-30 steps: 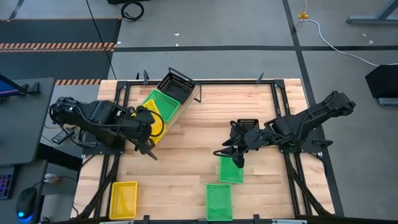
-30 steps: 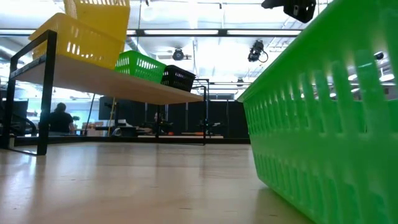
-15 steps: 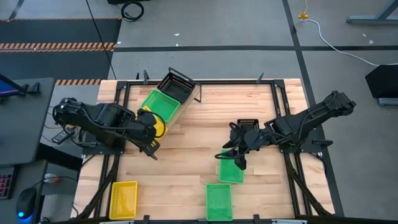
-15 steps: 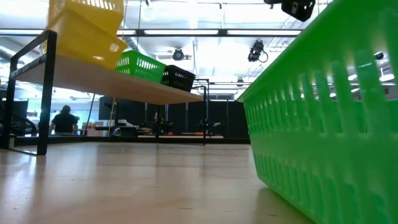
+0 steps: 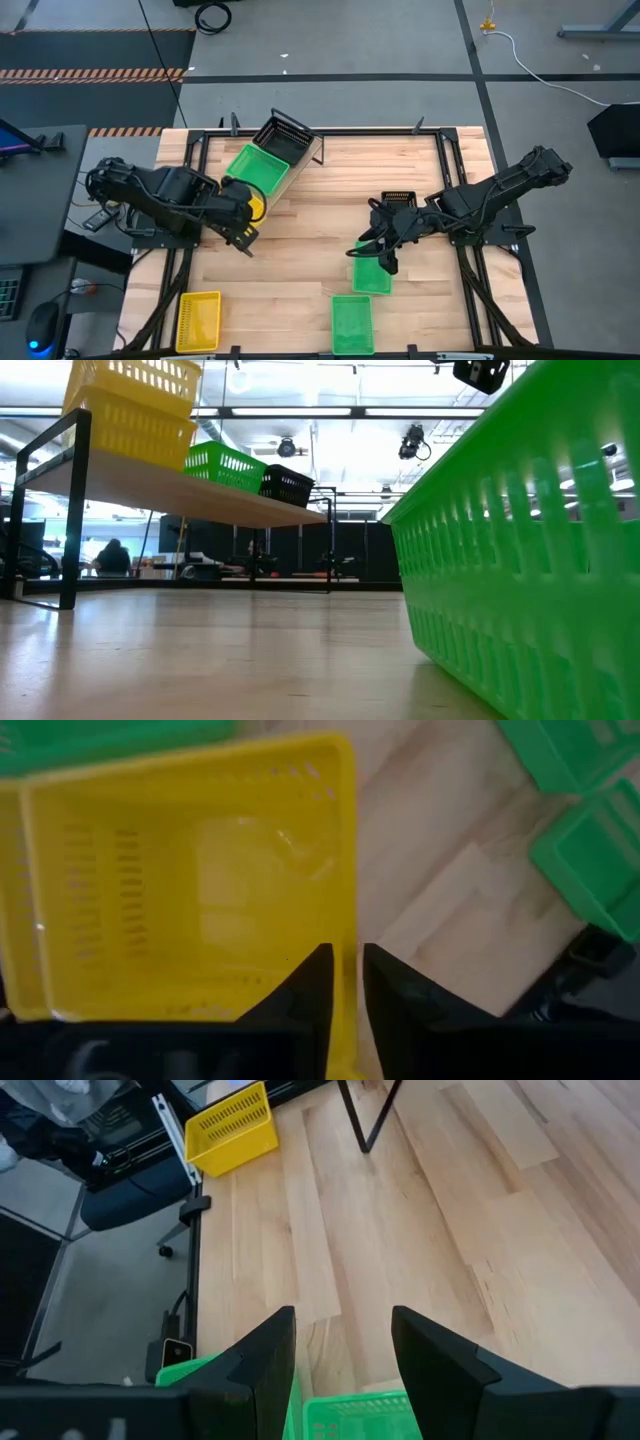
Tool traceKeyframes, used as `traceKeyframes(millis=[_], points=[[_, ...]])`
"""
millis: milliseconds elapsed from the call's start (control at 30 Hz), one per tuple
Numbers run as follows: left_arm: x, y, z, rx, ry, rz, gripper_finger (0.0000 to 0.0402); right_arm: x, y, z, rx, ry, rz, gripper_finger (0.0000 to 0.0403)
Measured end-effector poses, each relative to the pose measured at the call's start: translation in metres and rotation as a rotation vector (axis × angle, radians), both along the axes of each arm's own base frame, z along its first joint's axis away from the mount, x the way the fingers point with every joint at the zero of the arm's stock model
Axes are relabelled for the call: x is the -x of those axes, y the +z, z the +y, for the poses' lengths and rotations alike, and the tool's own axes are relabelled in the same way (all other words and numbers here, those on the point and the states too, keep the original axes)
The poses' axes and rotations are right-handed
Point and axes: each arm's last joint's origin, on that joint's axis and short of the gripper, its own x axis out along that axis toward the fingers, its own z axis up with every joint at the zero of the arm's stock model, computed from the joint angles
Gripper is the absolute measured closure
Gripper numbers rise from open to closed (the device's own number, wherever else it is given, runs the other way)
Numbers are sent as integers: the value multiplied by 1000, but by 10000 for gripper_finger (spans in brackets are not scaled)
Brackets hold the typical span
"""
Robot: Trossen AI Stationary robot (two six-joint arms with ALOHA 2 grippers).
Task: Stack baskets on shelf by color
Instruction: Stack the top yellow bin on top of the other yellow bin on the shelf
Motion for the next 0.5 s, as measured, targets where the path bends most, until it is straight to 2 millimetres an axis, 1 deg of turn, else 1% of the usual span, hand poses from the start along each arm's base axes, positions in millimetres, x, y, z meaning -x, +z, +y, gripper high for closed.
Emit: traceKeyframes(millis=[100, 200, 300, 433, 500], points=[[-1, 0, 4, -38, 1, -7, 316, 0, 0, 0, -1, 1, 0, 229], [-2, 0, 8, -56, -8, -5, 308, 0, 0, 0, -11, 14, 4, 229], [-6, -1, 12, -73, -26, 8, 309, 0, 0, 1, -17, 23, 6, 229], [-11, -5, 12, -95, -78, 33, 320, 0, 0, 1, -20, 28, 7, 229], [-16, -12, 10, -104, -113, 61, 325, 0, 0, 1, -22, 30, 8, 229]])
